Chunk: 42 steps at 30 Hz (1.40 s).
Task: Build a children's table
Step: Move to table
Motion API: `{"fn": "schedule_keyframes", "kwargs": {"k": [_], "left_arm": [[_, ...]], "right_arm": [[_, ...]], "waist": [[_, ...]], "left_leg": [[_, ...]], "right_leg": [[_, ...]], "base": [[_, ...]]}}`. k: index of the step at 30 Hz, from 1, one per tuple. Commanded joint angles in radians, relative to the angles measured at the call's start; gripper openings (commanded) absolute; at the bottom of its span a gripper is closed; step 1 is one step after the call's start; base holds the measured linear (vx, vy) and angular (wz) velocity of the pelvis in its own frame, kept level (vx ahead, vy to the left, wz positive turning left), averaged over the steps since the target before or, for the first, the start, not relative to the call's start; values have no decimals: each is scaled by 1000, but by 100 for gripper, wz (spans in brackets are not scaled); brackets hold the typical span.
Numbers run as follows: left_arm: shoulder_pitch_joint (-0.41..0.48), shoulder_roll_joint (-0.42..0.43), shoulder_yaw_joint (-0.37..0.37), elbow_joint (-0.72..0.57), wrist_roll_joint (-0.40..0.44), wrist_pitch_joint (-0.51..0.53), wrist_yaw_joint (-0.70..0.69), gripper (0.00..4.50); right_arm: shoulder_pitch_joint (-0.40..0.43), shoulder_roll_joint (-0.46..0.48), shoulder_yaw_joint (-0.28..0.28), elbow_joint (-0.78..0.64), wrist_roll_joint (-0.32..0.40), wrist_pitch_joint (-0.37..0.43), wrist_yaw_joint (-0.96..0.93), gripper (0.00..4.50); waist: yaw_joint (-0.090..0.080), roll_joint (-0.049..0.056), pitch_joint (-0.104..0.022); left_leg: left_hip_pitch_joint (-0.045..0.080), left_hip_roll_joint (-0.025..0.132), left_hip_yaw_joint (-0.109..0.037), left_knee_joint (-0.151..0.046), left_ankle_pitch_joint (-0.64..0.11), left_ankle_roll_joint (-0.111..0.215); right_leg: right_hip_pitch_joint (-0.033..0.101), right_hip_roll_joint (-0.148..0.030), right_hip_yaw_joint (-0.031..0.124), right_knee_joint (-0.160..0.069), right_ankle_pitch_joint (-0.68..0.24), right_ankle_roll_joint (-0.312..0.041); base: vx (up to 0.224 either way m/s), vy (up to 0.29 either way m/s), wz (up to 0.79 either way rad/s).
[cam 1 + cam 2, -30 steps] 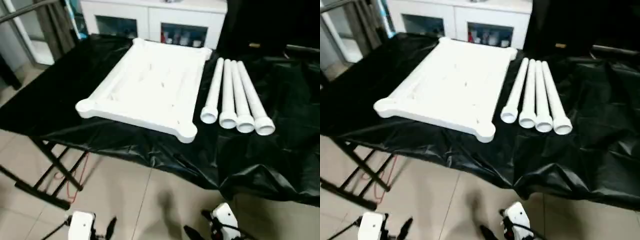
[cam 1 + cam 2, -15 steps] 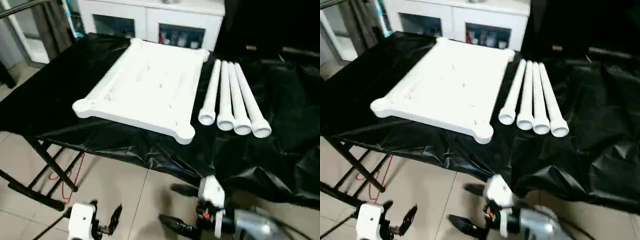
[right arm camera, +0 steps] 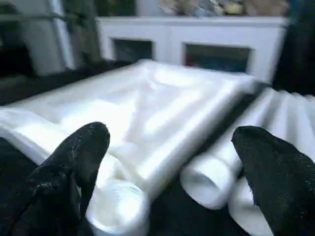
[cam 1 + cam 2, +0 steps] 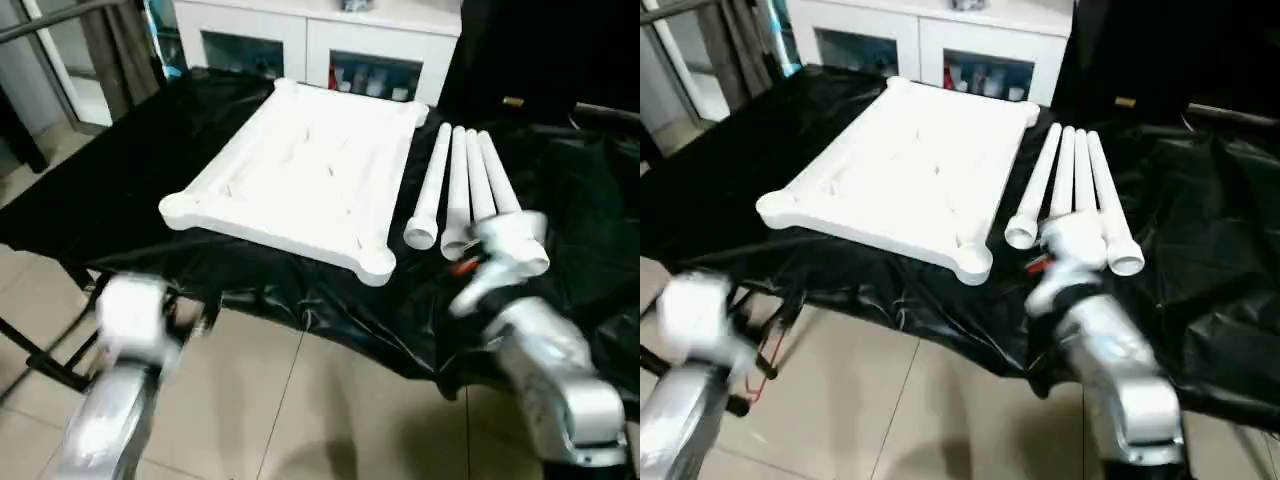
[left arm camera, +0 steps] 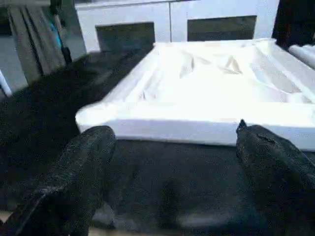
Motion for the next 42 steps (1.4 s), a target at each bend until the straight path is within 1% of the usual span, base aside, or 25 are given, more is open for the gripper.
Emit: {"fn": "schedule_keyframes", "kwargs": {"k": [1,3,5,7,8,9,11,12,13,14,15,16,17,19,21,22,23,24,25,27,31,33,37,40,42], "left_arm": [[-38,-4,-13,50,26,17,27,444],[-74,-8,-16,85,39,9,41,444],[-152,-20,-38,115,54,15,56,444],[-173,-25,-39,115,54,37,55,444],[-181,-29,-39,113,58,50,55,444],[-196,-27,-40,113,54,52,42,444],[-217,-16,-28,131,46,11,22,444],[-220,-8,-25,137,55,-2,24,444],[-218,-6,-27,136,64,-6,30,444],[-215,-5,-30,135,77,-15,39,444],[-213,-7,-30,137,82,-19,45,444],[-201,-18,-22,151,80,-25,58,444],[-193,-26,-13,163,70,-23,62,444],[-172,-37,-28,157,47,-15,31,444],[-167,-40,-45,145,50,-12,18,444],[-167,-40,-45,145,50,-12,18,444],[-158,-19,-53,101,65,18,9,444],[-158,-18,-53,97,66,23,10,444],[-154,-11,-53,68,72,51,18,444],[-148,-4,-53,35,91,85,27,444],[-138,-4,-45,25,85,85,17,444],[-146,-15,-42,22,83,100,35,444],[-148,-27,-28,12,54,123,40,444],[-144,-21,-27,7,54,144,36,444],[-141,-21,-25,3,53,151,29,444]], "right_arm": [[17,-13,6,29,-29,9,-4,450],[27,-12,23,41,-50,0,-11,450],[26,-1,19,82,-53,-20,-28,450],[22,5,12,99,-59,-28,-46,450],[22,5,8,101,-60,-32,-49,450],[17,17,-7,106,-47,-22,-60,450],[3,42,-12,131,-50,-24,-92,450],[-4,54,-14,140,-47,-14,-107,450],[-5,58,-17,141,-44,-7,-113,450],[-7,62,-22,141,-40,3,-115,450],[-10,63,-23,142,-41,5,-119,450],[-25,77,-23,141,-50,14,-146,450],[-36,88,-21,138,-58,19,-166,450],[-71,105,-26,81,-54,77,-209,450],[-85,95,-23,55,-63,93,-216,450],[-85,95,-23,55,-63,93,-216,450],[-87,95,1,47,-103,57,-224,450],[-87,93,4,47,-102,57,-219,450],[-88,83,20,48,-96,64,-191,450],[-86,65,39,55,-79,81,-145,450],[-102,78,46,115,-62,76,-134,450],[-116,89,33,121,-39,85,-125,450],[-135,91,28,137,-39,85,-127,450],[-145,75,39,144,-54,87,-109,450],[-145,73,41,144,-56,85,-106,450]], "waist": [[0,18,-45],[1,45,-50],[-1,37,-53],[20,35,-56],[36,32,-59],[42,22,-67],[88,2,-46],[97,-3,-41],[91,-4,-37],[79,22,-44],[32,21,-16],[29,82,-47],[14,88,-51],[-2,99,-55],[-6,78,-81],[-4,71,-80],[-3,43,-81],[-4,14,-82],[25,-28,-71],[13,-34,-70],[-10,2,-60],[-19,-7,-36],[-34,-3,-3],[-45,0,-6],[-36,-6,-29]], "left_leg": [[-8,28,-22,-69,-93,-1],[-16,24,-29,-65,-63,6],[-17,19,-25,-58,-47,32],[-35,8,-21,-36,-33,144],[-50,3,-36,5,-26,201],[-11,2,-9,45,-58,139],[-77,-20,-80,129,-167,50],[-83,-38,-111,138,-169,5],[-81,-48,-117,120,-154,-12],[-36,-55,-106,15,-73,-50],[16,-24,-79,-67,-161,6],[51,12,-97,-77,-209,-32],[50,61,-92,-99,-258,-100],[34,162,-116,-131,-9,-180],[65,216,-68,-81,378,-31],[67,219,-58,-74,411,25],[71,171,-16,-30,354,143],[41,68,34,22,249,156],[-96,-42,-24,50,-8,176],[-96,-29,-52,-1,14,107],[-57,17,-74,-38,-16,101],[-6,40,-70,-68,-297,64],[94,36,-72,-81,-665,18],[78,33,-73,-105,-632,28],[24,14,-53,-99,-396,71]], "right_leg": [[46,-47,49,-66,5,-176],[54,-52,48,-57,44,-185],[54,-50,49,-62,67,-194],[72,-108,80,-78,20,-248],[91,-169,118,-104,-4,-282],[69,-151,189,-124,-61,-301],[122,-196,309,-151,-190,-357],[104,-142,326,-148,-168,-362],[94,-99,316,-142,-146,-349],[57,24,272,-116,-117,-245],[-37,123,190,-90,-204,-98],[-51,107,157,-46,-231,-74],[-54,76,112,-15,-154,-27],[-54,36,50,33,1,-4],[-83,-12,11,60,30,-16],[-91,-22,11,62,31,-26],[-94,-43,32,36,74,-59],[-69,-30,56,-7,159,-88],[62,-157,104,-62,167,24],[53,-77,64,-67,-16,89],[27,-48,51,-64,-85,-56],[17,-50,44,-91,-375,-128],[6,-32,-6,-140,-666,-94],[54,-51,3,-139,-583,-110],[116,-70,29,-134,-483,-172]], "base": [[0,0,0],[0,0,0],[0,0,0],[0,0,0],[0,0,0],[0,0,0],[-11,114,-34],[-25,175,-60],[-45,191,-55],[-45,191,-55],[-92,196,-48],[-83,206,-38],[-83,206,-38],[-33,160,-37],[-27,97,-41],[-21,4,-60],[-21,4,-60],[-6,-52,-65],[-1,-76,-33],[-11,-70,-20],[0,0,0],[0,0,0],[0,0,0],[23,11,-3],[78,29,-7]]}}
